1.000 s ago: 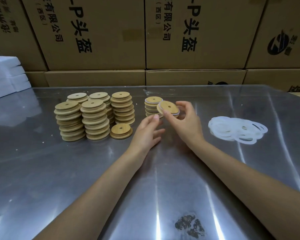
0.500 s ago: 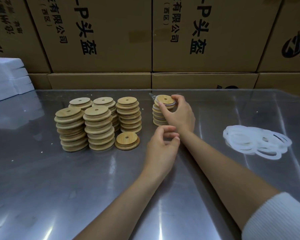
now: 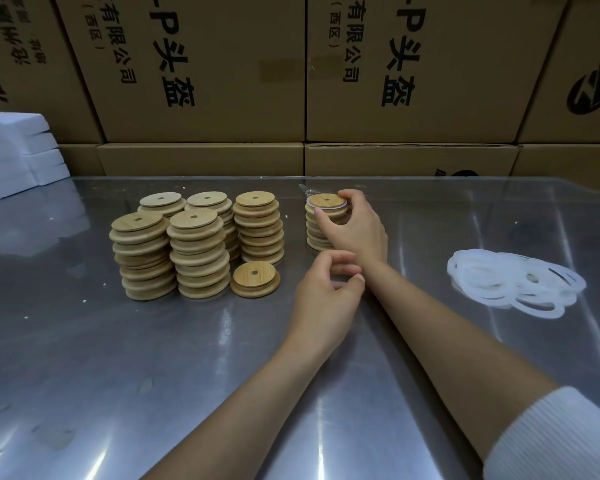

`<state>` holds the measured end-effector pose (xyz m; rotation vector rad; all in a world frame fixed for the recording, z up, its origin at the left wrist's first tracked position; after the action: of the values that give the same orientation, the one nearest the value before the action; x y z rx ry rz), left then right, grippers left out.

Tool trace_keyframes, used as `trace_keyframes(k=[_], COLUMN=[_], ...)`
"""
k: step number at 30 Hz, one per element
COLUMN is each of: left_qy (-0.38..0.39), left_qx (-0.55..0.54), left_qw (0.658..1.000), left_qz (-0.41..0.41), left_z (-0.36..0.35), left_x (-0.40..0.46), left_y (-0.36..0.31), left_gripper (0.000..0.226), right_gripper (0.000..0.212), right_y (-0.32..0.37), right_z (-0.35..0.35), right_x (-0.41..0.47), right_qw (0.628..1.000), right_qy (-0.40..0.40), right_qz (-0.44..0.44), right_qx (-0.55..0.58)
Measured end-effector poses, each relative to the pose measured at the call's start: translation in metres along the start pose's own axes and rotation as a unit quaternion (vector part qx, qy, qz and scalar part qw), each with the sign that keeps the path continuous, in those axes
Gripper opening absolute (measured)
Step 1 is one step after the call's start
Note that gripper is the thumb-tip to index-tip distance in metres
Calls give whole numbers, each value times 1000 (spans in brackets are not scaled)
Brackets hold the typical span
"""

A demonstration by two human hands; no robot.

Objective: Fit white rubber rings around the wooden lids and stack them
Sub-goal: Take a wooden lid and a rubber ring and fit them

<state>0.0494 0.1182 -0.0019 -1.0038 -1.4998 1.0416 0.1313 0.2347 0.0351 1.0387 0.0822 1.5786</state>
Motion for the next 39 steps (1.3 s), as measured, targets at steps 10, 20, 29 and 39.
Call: trace_keyframes(k=[10, 20, 29, 39], left_qy=[-1, 7, -33, 52], left_qx=[6, 79, 562, 567], left_qw=[1000, 996, 825, 822], left_qz=[4, -36, -60, 16], left_z=[0, 1, 37, 28], left_x=[-1, -2, -2, -8], left_y=[-2, -13, -27, -3], left_gripper=[23, 24, 63, 73], right_gripper=[56, 66, 46, 40], right_y=[-3, -8, -46, -75], right_z=[-1, 5, 44, 107], right_x=[1, -8, -52, -88], right_qw=[1000, 998, 990, 957], right_qy=[9, 22, 68, 77], right_qz=[-14, -49, -121, -130], right_qx=[-1, 17, 7, -249])
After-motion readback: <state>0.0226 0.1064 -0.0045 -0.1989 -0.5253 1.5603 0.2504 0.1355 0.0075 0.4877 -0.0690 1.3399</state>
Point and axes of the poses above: each hand's wrist, its own x-axis towards the middle knuckle, its own z-axis out of the back of the hand, y = z × x, the point moved 10 cm from there along x, towards the middle knuckle, and after that the axes turned 12 degrees about -x, right-handed, at the moved point
